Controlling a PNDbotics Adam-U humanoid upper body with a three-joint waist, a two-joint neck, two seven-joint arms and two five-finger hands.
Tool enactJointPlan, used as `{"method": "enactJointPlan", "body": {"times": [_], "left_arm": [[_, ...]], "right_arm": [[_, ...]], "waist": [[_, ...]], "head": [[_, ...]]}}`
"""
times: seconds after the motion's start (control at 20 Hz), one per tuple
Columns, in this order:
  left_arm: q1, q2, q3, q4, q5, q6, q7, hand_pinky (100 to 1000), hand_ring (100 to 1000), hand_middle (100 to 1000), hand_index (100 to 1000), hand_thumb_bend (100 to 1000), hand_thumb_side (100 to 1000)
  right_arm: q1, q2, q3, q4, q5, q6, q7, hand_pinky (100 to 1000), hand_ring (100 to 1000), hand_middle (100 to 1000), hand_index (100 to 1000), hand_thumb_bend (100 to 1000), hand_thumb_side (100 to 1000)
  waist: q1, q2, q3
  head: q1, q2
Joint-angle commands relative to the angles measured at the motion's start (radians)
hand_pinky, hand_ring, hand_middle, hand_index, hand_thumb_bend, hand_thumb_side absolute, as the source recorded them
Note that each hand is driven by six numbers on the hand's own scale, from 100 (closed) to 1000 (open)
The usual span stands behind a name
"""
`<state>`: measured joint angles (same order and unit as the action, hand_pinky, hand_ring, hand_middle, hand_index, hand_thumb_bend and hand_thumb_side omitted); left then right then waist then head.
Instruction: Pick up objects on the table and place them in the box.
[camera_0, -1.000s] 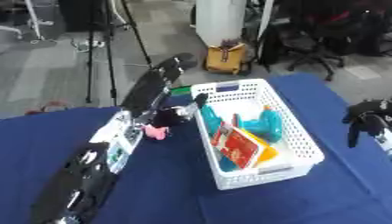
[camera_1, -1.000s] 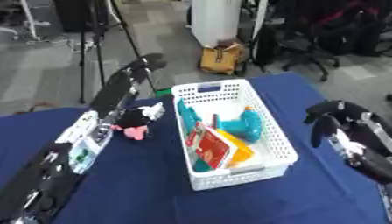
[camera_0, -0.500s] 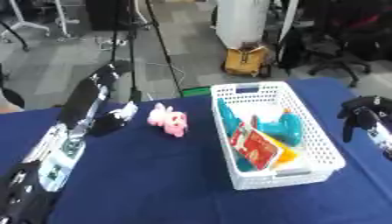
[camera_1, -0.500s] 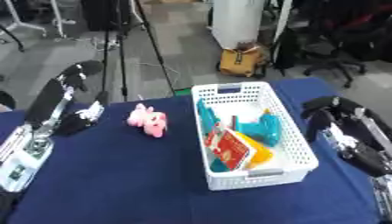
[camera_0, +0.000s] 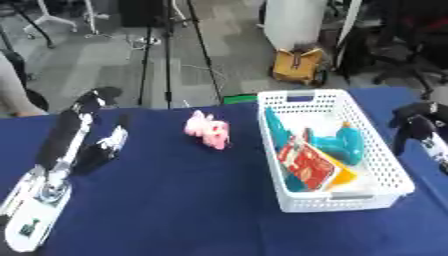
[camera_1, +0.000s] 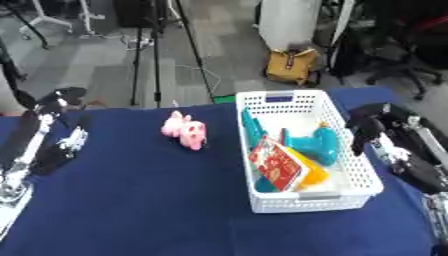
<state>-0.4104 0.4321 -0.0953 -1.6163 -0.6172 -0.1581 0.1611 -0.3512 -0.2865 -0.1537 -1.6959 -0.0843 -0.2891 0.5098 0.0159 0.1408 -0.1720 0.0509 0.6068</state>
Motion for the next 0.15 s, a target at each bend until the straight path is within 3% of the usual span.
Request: {"method": "enactJointPlan", "body": {"times": [0.05,0.15], "left_arm": [[-0.005,0.040,-0.001,-0.064,0.053,0.037,-0.028,475,752,807,907,203,974],[-0.005,0.044,-0.002,-0.079,0.084,0.047,-0.042,475,751,805,908,201,976]], "right_arm": [[-0.012,-0.025,-0.006,-0.014,0.006,0.000,0.001,335,404,559,728,100,529],[-0.012,-0.025,-0.006,-0.014,0.006,0.000,0.000,335,404,559,728,100,530]], "waist": [[-0.002,-0.010,-0.002],[-0.002,-0.009,-0.003]], "head": [[0.001,0.004],[-0.002,0.004]]}}
